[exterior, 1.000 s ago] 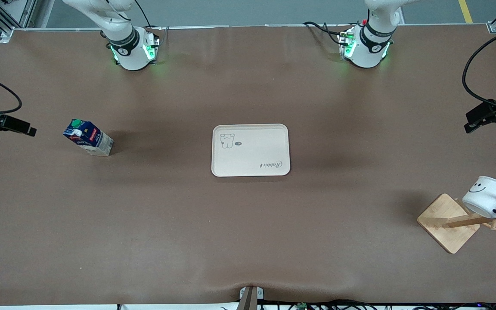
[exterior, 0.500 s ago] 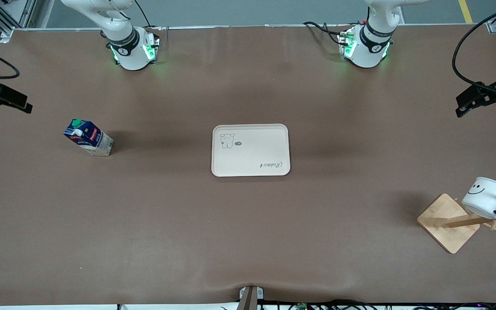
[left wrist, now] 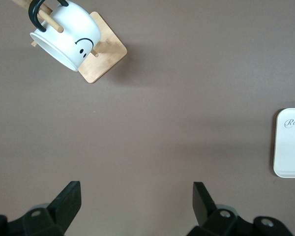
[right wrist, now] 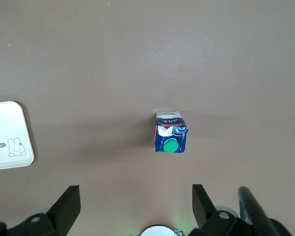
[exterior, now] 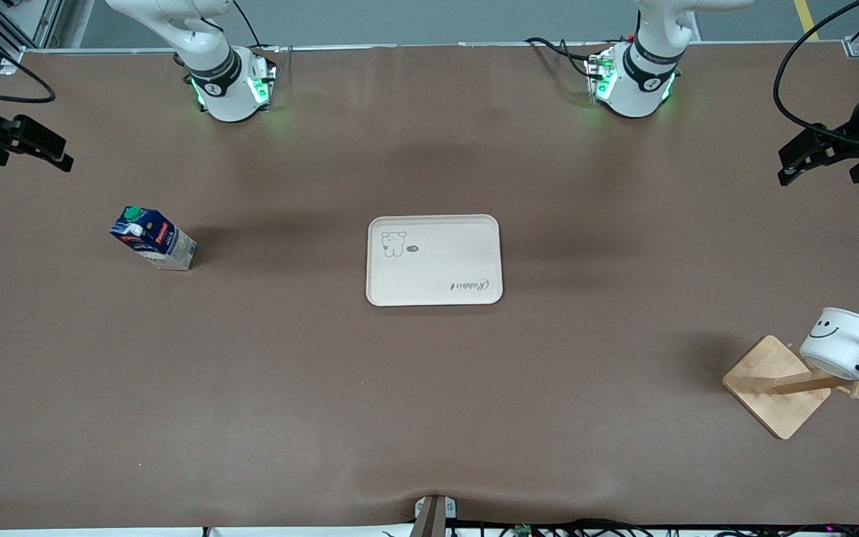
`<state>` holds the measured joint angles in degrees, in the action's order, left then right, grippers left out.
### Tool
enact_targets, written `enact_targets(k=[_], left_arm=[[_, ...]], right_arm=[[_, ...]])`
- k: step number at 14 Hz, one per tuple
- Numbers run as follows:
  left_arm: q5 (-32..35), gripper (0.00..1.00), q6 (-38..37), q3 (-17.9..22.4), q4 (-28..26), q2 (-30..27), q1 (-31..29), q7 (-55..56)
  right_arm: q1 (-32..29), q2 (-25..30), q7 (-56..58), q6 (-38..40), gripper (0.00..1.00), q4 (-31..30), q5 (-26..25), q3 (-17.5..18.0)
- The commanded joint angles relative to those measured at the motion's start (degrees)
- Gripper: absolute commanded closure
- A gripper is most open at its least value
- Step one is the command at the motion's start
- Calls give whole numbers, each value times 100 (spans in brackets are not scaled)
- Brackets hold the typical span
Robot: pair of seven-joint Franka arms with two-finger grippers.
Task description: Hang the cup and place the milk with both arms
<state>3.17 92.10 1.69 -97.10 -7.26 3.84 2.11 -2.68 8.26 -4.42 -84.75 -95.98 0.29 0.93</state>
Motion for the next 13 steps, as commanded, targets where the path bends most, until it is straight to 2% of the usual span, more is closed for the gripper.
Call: enact_targets(k=[1, 8, 13], left_arm=[[-80, 0, 36, 42, -134, -153, 65, 52], [-80, 0, -148, -274, 104, -48, 65, 377], [-71, 0, -245, -248, 156, 66, -14, 325]], right_arm=[[-13, 97, -6, -77, 0, 61, 51, 12], [-31, 53, -6, -68, 0, 89, 50, -5], [39, 35, 3, -103, 0, 97, -196, 12]])
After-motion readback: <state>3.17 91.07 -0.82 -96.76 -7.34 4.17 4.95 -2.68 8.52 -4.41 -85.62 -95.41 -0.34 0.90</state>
